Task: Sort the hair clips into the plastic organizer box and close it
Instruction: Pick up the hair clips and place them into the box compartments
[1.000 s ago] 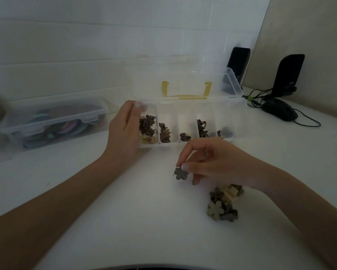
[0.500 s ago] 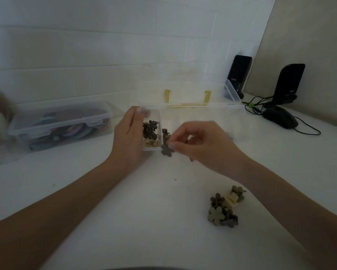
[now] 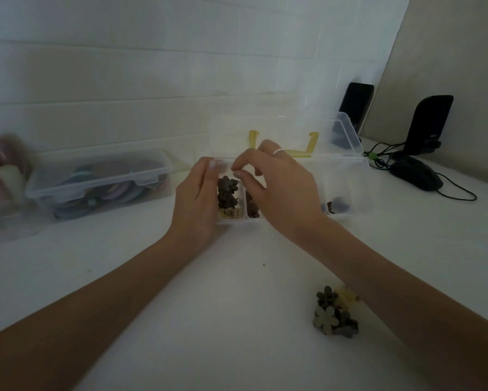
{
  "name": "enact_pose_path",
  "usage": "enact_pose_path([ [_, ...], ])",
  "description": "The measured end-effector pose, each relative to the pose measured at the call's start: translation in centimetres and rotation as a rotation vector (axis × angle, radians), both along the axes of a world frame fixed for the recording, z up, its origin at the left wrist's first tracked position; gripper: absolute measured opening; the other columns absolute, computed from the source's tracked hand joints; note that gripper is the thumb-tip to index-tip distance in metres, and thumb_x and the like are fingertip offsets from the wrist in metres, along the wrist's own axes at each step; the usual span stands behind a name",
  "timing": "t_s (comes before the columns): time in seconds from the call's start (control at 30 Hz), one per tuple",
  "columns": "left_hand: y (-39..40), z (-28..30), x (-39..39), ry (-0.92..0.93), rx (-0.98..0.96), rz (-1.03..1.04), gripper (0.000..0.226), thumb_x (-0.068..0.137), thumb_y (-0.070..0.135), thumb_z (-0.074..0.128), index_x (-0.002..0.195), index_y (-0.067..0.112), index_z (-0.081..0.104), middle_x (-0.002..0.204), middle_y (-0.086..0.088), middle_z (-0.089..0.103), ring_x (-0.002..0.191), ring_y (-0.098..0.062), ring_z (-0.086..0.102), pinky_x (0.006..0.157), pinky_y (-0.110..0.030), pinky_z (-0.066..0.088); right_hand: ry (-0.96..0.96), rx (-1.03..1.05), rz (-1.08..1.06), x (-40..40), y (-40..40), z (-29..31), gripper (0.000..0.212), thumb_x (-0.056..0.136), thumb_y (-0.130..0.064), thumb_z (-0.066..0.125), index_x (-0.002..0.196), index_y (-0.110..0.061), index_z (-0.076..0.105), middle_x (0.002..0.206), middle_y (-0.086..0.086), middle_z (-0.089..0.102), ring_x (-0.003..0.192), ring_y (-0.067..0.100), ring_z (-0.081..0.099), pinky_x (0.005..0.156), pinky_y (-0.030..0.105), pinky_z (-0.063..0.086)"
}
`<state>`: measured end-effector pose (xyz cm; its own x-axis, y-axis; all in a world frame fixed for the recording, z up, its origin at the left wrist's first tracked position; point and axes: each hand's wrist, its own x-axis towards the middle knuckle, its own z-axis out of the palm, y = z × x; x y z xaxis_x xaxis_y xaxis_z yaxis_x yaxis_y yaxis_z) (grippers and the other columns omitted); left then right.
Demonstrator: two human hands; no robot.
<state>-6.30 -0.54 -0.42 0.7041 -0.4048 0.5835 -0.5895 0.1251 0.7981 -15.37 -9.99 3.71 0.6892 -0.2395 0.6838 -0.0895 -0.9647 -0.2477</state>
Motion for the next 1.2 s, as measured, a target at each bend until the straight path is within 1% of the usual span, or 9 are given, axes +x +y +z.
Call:
enact_pose_path([
  [0.2, -0.2, -0.1, 0.2, 0.040, -0.001, 0.010, 0.031, 0.103, 0.023, 0.033, 0.099, 0.009, 0.060, 0.084, 0.012, 0.059, 0.071, 0.008, 0.054, 0.067, -0.008, 0.043, 0.317, -0.117, -0.004, -1.7, -0.4, -0.8, 0.049, 0.091, -0.011, 0.045, 0.128, -0.043, 0.049, 0.093, -0.004, 0.043, 0.089, 0.018, 0.049, 0.058, 0.030, 0.035],
  [0.4, -0.1, 0.1, -0.2, 0.047, -0.015, 0.002, 0.029, 0.103, 0.020, 0.033, 0.094, 0.008, 0.058, 0.076, 0.011, 0.055, 0.062, 0.010, 0.050, 0.061, -0.006, 0.040, 0.150, 0.110, 0.165, -4.7, -2.3, 0.6, 0.028, 0.089, -0.014, 0.053, 0.103, -0.036, 0.065, 0.080, -0.015, 0.050, 0.062, 0.005, 0.047, 0.055, 0.022, 0.039],
  [0.5, -0.3, 0.1, -0.1, 0.059, -0.010, 0.017, 0.027, 0.103, 0.021, 0.034, 0.092, 0.012, 0.057, 0.077, 0.013, 0.055, 0.063, 0.012, 0.049, 0.061, -0.006, 0.038, 0.385, 0.440, 0.482, -7.9, -4.0, 1.2, 0.015, 0.084, -0.015, 0.063, 0.094, -0.023, 0.072, 0.072, -0.005, 0.063, 0.061, 0.020, 0.055, 0.055, 0.019, 0.042],
  [0.6, -0.3, 0.0, -0.1, 0.051, -0.006, 0.022, 0.027, 0.103, 0.019, 0.033, 0.094, 0.011, 0.058, 0.077, 0.014, 0.055, 0.063, 0.013, 0.050, 0.061, -0.003, 0.036, 0.649, 0.555, 0.522, -10.8, -5.6, 1.2, 0.024, 0.078, -0.029, 0.070, 0.101, -0.029, 0.069, 0.073, 0.001, 0.061, 0.064, 0.009, 0.055, 0.060, 0.019, 0.045],
  [0.7, -0.3, 0.0, -0.1, 0.035, 0.006, 0.021, 0.028, 0.103, 0.019, 0.032, 0.095, 0.011, 0.057, 0.082, 0.014, 0.056, 0.067, 0.016, 0.050, 0.065, -0.001, 0.036, 0.690, 0.413, 0.391, -12.7, -5.7, 0.1, 0.035, 0.072, -0.049, 0.071, 0.106, -0.047, 0.063, 0.098, -0.017, 0.060, 0.092, 0.002, 0.055, 0.080, 0.024, 0.043],
  [0.77, -0.3, -0.1, 0.0, 0.038, 0.012, 0.028, 0.027, 0.103, 0.019, 0.032, 0.096, 0.011, 0.057, 0.084, 0.015, 0.056, 0.068, 0.017, 0.051, 0.065, -0.001, 0.036, 0.698, 0.406, 0.378, -13.9, -4.9, -0.7, 0.055, 0.064, -0.063, 0.070, 0.115, -0.057, 0.052, 0.124, -0.031, 0.046, 0.124, -0.003, 0.037, 0.101, 0.028, 0.033],
  [0.9, -0.3, -0.2, 0.2, 0.025, 0.027, 0.047, 0.028, 0.103, 0.021, 0.032, 0.096, 0.013, 0.058, 0.085, 0.015, 0.058, 0.060, 0.011, 0.049, 0.059, -0.004, 0.035, 0.782, 0.268, 0.435, -15.5, -2.8, -2.9, 0.068, 0.066, -0.066, 0.065, 0.126, -0.062, 0.035, 0.142, -0.040, 0.019, 0.138, -0.008, 0.006, 0.115, 0.032, 0.012],
  [1.03, -0.4, -0.2, 0.1, 0.062, 0.023, 0.046, 0.029, 0.103, 0.023, 0.033, 0.098, 0.011, 0.059, 0.084, 0.015, 0.057, 0.057, 0.010, 0.049, 0.053, -0.004, 0.034, 0.621, 0.298, 0.382, -14.9, -2.1, -4.4, 0.035, 0.087, -0.043, 0.057, 0.122, -0.047, 0.051, 0.140, -0.030, 0.036, 0.134, -0.011, 0.023, 0.117, 0.026, 0.015],
  [1.2, -0.3, -0.1, 0.1, 0.058, 0.029, 0.068, 0.028, 0.103, 0.023, 0.033, 0.097, 0.014, 0.059, 0.082, 0.016, 0.057, 0.056, 0.011, 0.048, 0.054, -0.003, 0.034, 0.524, 0.373, 0.364, -11.9, -1.8, -4.0, 0.039, 0.082, -0.032, 0.069, 0.118, -0.039, 0.055, 0.121, -0.022, 0.059, 0.111, -0.009, 0.051, 0.097, 0.014, 0.040],
])
